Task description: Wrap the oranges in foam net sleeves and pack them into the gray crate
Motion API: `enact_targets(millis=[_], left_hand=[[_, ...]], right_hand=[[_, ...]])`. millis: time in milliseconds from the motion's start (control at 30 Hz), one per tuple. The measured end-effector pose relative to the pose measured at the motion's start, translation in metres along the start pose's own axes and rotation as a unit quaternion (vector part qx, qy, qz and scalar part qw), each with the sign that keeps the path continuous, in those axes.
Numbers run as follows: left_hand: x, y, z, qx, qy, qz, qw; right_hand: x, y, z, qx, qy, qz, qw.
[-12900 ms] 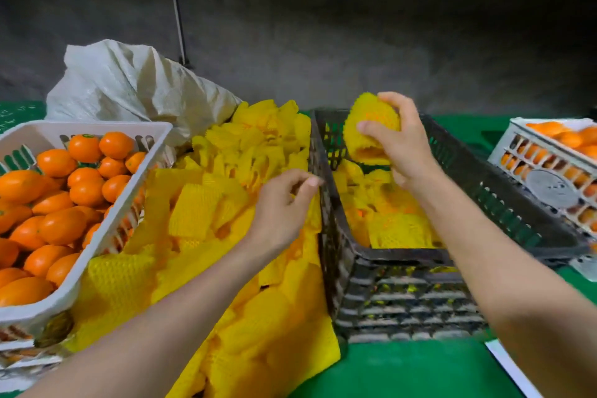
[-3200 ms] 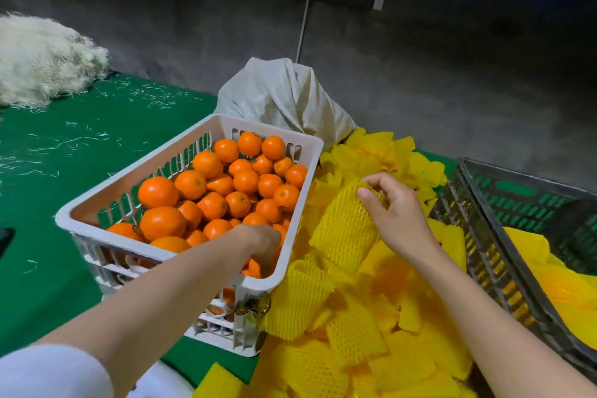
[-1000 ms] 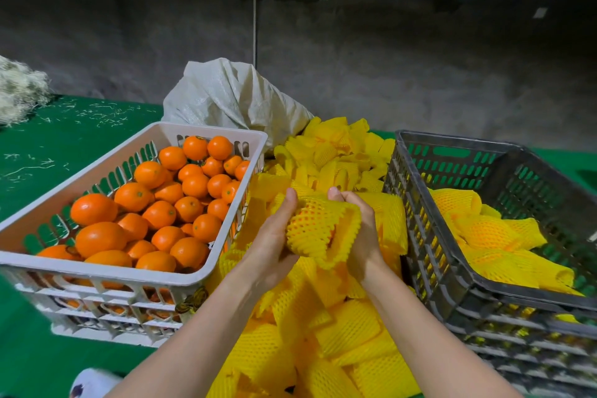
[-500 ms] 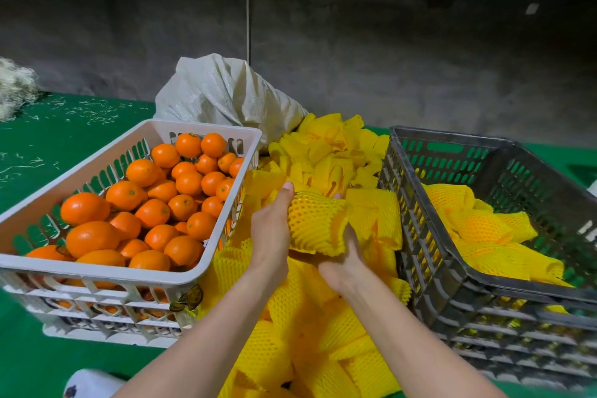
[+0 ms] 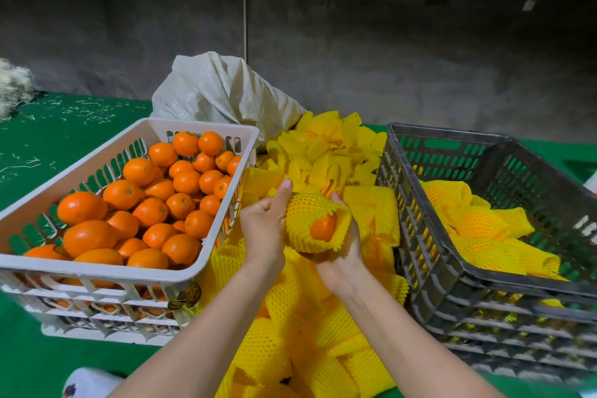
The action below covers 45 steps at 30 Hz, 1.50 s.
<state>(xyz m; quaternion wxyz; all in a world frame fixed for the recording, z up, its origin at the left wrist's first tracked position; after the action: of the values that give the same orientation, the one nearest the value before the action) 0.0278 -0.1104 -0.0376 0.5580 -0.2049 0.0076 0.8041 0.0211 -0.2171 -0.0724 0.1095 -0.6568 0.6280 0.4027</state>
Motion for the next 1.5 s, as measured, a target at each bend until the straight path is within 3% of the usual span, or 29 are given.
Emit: enact_targets(millis=[367,533,600,667,767,833,967,1133,1267,1400,1500], left_hand=[[-0.008,0.001,-0.016,0.113,-0.002,-0.058,0.992],[-0.014,0.002,-0.013,0.097,-0.035,-0.097,0.99],[-0.014,0.004,-0.013,0.114,-0.064,-0.112,0.985],[-0.012,0.01,-0.022,0.2,-0.072,-0.148,0.966],[-0.022,0.032,-0.03,0.326,-0.006,-0.243,0.913],[-0.029,0.039,-0.032,0.356,0.023,-0.251,0.9],[-0.038,0.038,-0.03,0.333,0.021,-0.27,0.903],[-0.051,0.039,-0.027,0.296,-0.005,-0.313,0.902],[-0.063,0.034,-0.024,0.287,0.043,-0.269,0.918],[-0.088,0.029,-0.012,0.244,0.031,-0.25,0.937],[-0.121,0.032,-0.002,0.201,0.01,-0.261,0.944]], right_hand=[[0.012,0.004,-0.004,0.051,-0.03,0.028,0.998],[0.014,0.008,-0.008,0.077,-0.014,0.018,0.997],[0.013,0.01,-0.014,0.105,0.022,0.007,0.994],[0.016,0.014,-0.027,0.16,0.124,0.035,0.979],[0.016,0.027,-0.05,0.269,0.252,0.063,0.927],[0.013,0.028,-0.051,0.275,0.288,0.048,0.916],[0.02,0.026,-0.056,0.272,0.305,0.076,0.909],[0.027,0.031,-0.065,0.242,0.256,0.083,0.932],[0.006,0.053,-0.076,0.335,0.376,-0.003,0.864],[-0.004,0.069,-0.09,0.359,0.504,-0.054,0.783],[0.007,0.07,-0.116,0.351,0.507,-0.018,0.787]])
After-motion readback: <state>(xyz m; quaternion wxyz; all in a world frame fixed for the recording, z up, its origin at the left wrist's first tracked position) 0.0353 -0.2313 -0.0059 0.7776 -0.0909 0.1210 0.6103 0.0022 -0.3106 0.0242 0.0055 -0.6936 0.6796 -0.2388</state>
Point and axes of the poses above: each hand's wrist, its own y-axis away from the middle knuckle, its own x-axis out of the back of the hand, z = x × y, the point moved 8 cm from there along -y, towards the middle knuckle, and after that the axes turned 6 degrees about -x, right-handed, at the moved point
